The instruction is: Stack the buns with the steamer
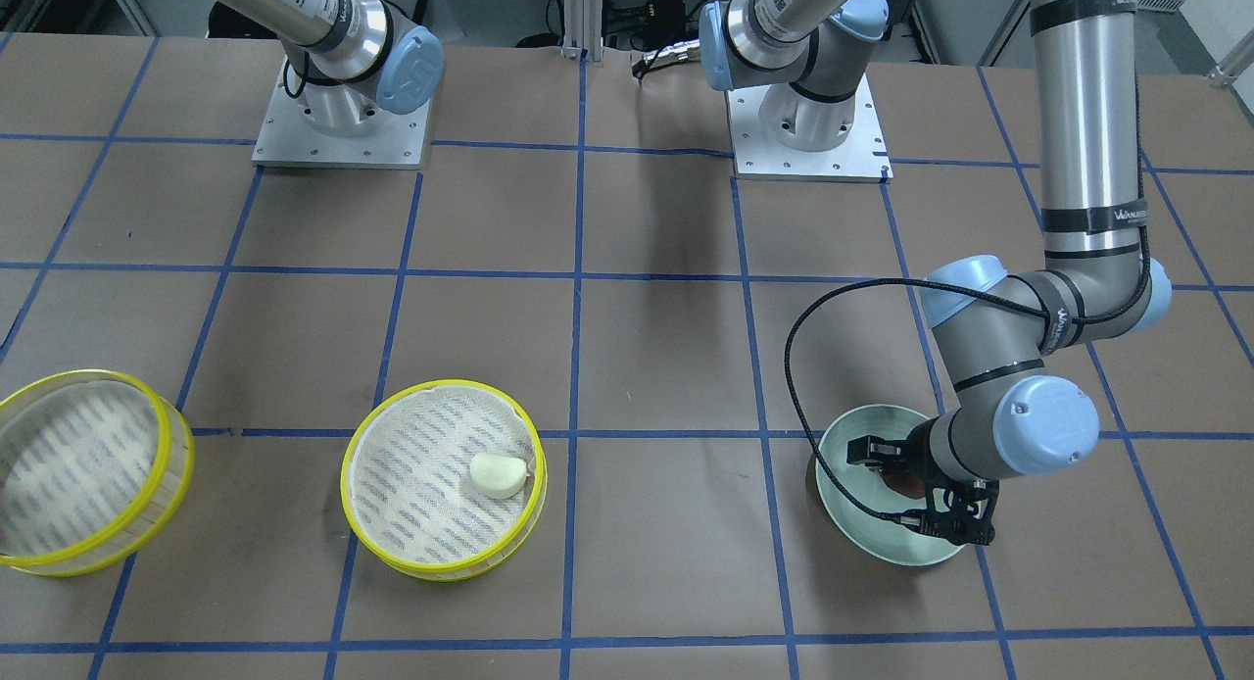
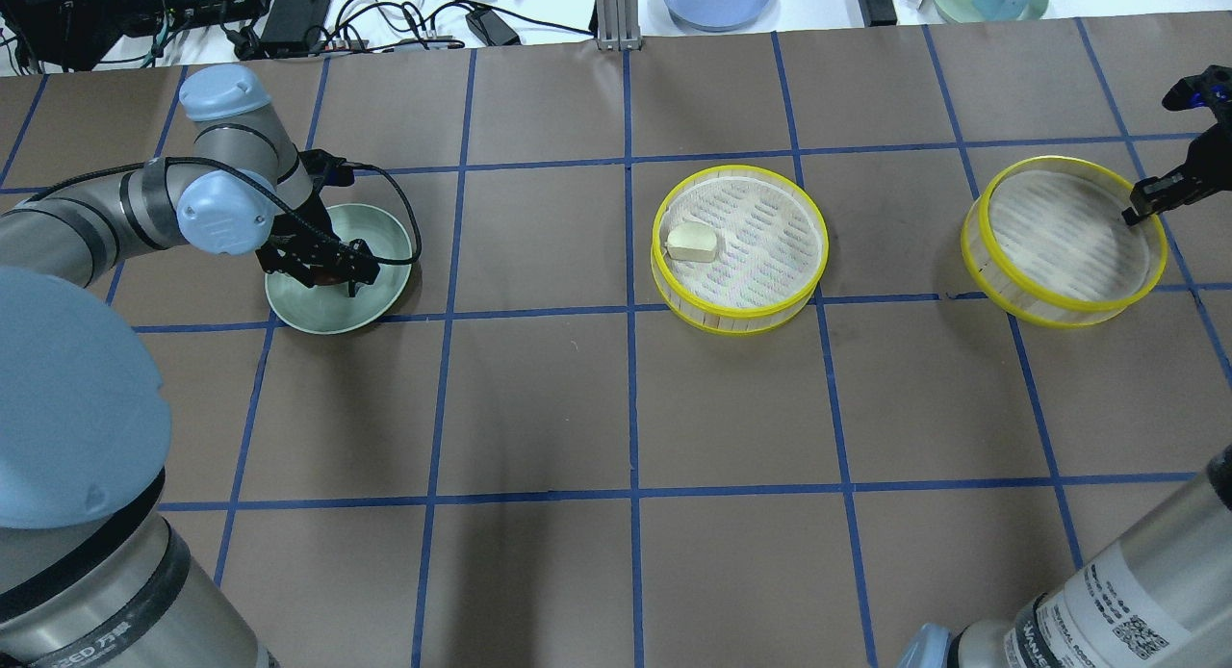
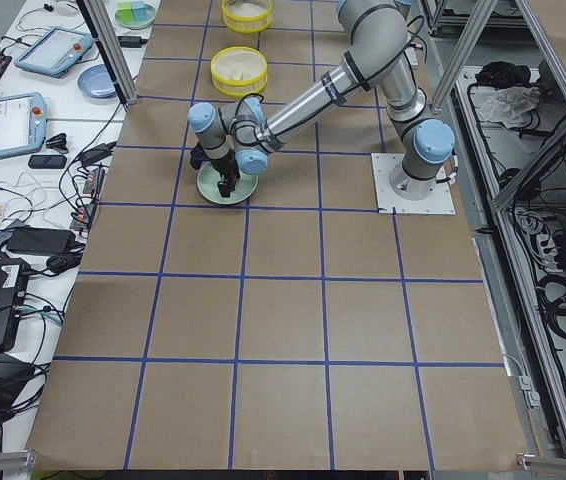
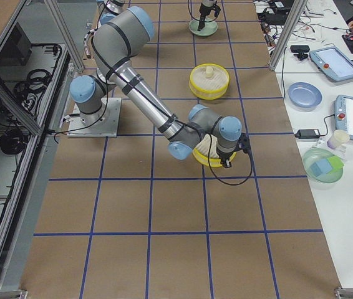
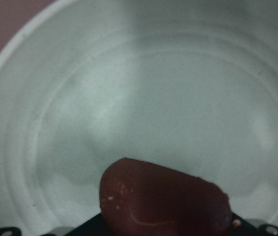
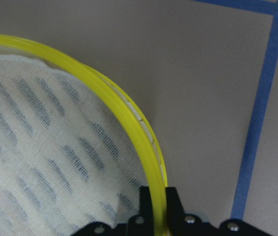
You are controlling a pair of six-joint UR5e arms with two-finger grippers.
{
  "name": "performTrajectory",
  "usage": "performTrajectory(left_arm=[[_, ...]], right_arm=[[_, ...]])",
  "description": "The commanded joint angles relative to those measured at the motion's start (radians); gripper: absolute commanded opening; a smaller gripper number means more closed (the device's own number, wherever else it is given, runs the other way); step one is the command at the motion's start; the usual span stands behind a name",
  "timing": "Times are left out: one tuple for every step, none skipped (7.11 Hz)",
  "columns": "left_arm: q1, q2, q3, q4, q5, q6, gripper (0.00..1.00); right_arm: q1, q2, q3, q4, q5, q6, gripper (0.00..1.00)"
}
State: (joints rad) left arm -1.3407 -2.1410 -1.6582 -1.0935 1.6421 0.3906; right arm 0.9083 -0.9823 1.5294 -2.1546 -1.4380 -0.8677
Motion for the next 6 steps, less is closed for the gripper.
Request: performTrajectory(left_arm=[[0.0, 0.028, 0.014, 0.004, -0.002, -0.007, 0.0], [-0.002, 0.05, 0.024, 0.004, -0.004, -0.015, 0.0], [-0.006, 0.082, 0.032, 0.001, -0.007, -0.066, 0.0], [-0.012, 0.11, 0.041, -0.003, -0.08, -0.141, 0.0], [-0.024, 0.134, 0.055, -0.012, -0.134, -0.221, 0.0], [-0.047, 0.159, 0.058, -0.011, -0.169, -0.298, 0.0]], right_arm=[[0.003, -0.009, -0.002, 0.007, -0.002, 0.031, 0.03], [0.021, -0.031, -0.003, 0.009, -0.007, 0.035, 0.03], [0.046, -0.07, -0.003, 0.015, -0.013, 0.054, 0.03], [0.076, -0.108, -0.003, 0.034, -0.024, 0.097, 0.03], [0.125, -0.154, -0.003, 0.082, -0.025, 0.196, 0.03], [0.188, -0.195, -0.003, 0.106, -0.063, 0.307, 0.03]])
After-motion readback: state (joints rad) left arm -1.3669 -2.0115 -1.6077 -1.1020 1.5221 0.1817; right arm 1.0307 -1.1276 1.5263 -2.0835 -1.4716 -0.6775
